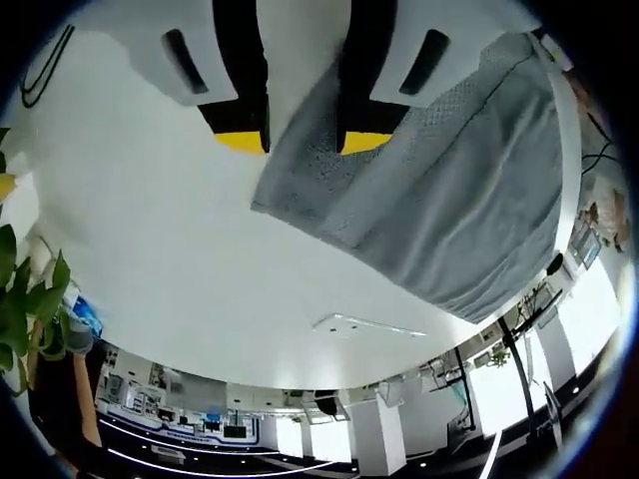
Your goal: Fold the towel on the table until its edges align and the towel forms a compact rectangular stack.
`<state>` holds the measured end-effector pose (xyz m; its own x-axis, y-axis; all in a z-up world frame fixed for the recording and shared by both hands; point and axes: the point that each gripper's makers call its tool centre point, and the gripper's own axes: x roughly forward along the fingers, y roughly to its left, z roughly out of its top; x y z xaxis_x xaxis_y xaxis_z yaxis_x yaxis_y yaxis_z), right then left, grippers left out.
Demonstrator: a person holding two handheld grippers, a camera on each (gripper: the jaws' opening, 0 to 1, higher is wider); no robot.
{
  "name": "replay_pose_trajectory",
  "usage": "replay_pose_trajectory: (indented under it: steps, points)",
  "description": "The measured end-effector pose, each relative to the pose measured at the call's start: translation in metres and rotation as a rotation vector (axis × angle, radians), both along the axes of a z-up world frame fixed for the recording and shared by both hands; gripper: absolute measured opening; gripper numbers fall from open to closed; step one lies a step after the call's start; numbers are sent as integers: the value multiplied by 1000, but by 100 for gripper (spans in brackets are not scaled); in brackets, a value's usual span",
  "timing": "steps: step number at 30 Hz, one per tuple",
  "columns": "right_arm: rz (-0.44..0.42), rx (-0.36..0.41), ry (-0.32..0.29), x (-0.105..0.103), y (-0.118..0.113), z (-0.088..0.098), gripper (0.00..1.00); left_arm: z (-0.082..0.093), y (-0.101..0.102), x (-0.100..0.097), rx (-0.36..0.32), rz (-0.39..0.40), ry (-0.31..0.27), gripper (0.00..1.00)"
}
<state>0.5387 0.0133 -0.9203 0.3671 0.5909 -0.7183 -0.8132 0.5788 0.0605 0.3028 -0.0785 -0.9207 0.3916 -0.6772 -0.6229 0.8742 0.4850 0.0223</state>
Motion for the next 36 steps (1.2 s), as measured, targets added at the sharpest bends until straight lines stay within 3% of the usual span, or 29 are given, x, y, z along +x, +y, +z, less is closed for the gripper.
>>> replay_pose_trajectory:
  steps: [7, 11, 19, 36]
  points:
    - [-12, 14, -6, -3, 1, -1, 15, 1, -1, 1, -20, 30, 29, 9]
    - [-15, 76, 35, -9, 7, -1, 6, 1, 3, 0, -25, 41, 40, 9]
    - [-19, 62, 26, -8, 8, 2, 2, 5, 6, 0, -31, 56, 51, 9]
    - [-80, 166, -19, -5, 9, 52, 1, 52, 7, 4, -163, 119, 43, 9]
